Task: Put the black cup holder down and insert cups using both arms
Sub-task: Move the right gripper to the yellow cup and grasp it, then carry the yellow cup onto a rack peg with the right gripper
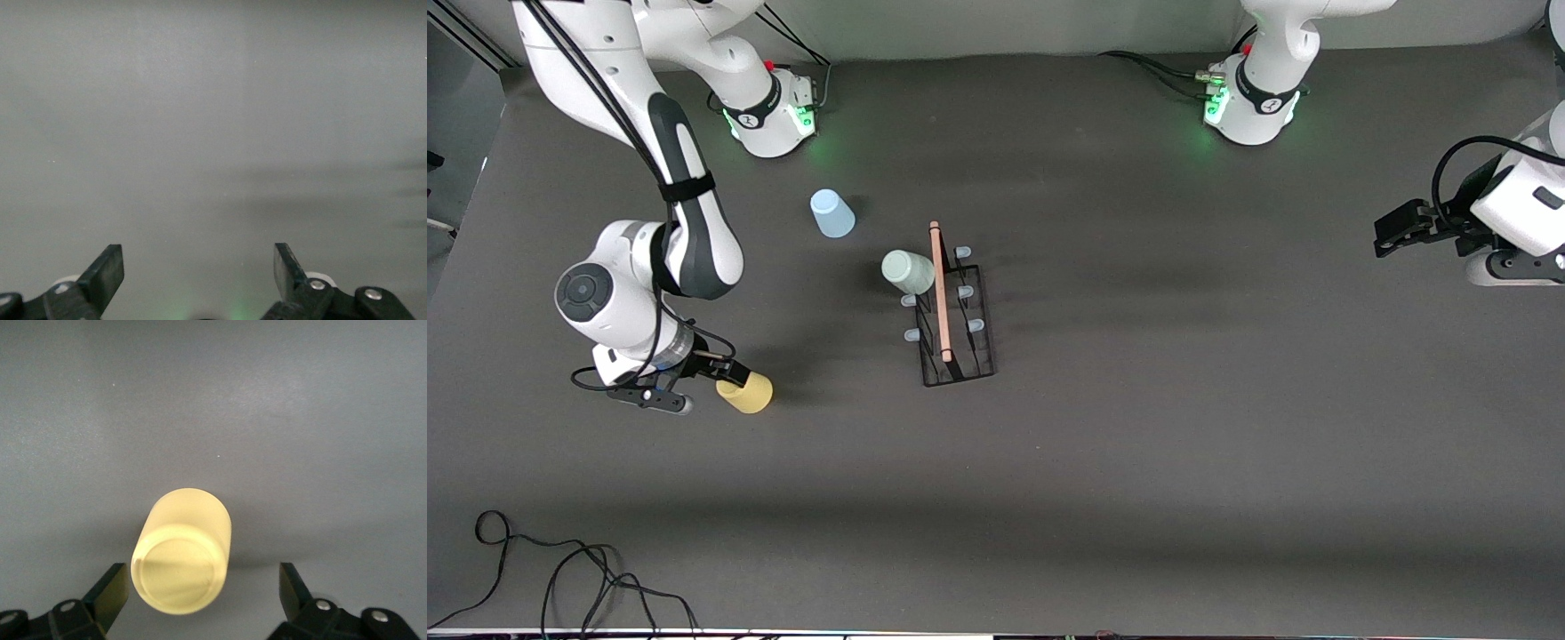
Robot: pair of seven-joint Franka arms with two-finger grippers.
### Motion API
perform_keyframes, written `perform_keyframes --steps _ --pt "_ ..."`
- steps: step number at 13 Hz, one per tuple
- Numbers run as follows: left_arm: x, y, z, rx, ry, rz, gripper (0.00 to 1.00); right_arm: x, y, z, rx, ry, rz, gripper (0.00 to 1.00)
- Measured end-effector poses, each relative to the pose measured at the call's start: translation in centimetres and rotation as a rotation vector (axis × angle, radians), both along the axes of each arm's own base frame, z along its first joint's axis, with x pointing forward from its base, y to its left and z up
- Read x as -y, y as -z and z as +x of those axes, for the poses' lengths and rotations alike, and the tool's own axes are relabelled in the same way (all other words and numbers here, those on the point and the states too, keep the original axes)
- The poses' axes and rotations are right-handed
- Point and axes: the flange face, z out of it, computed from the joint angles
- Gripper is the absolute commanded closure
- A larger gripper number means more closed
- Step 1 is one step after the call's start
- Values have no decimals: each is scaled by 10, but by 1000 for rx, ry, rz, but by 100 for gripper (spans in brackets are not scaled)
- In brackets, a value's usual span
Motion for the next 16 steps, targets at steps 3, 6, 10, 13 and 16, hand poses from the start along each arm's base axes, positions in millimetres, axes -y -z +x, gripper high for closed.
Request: perform_keyframes --steps 3,6,10,13,16 --pt "1 0 0 0 2 0 0 -2 11 1 10 -8 3 2" --pt "1 1 0 -1 2 0 0 -1 14 3 18 -8 -5 100" --pt "1 2 1 -3 2 0 0 -7 9 6 30 -16 -1 100" --pt "1 2 1 -1 3 0 0 -17 -17 9 25 -21 40 100" --pt "2 2 1 0 3 0 0 -41 -66 1 -13 6 129 100"
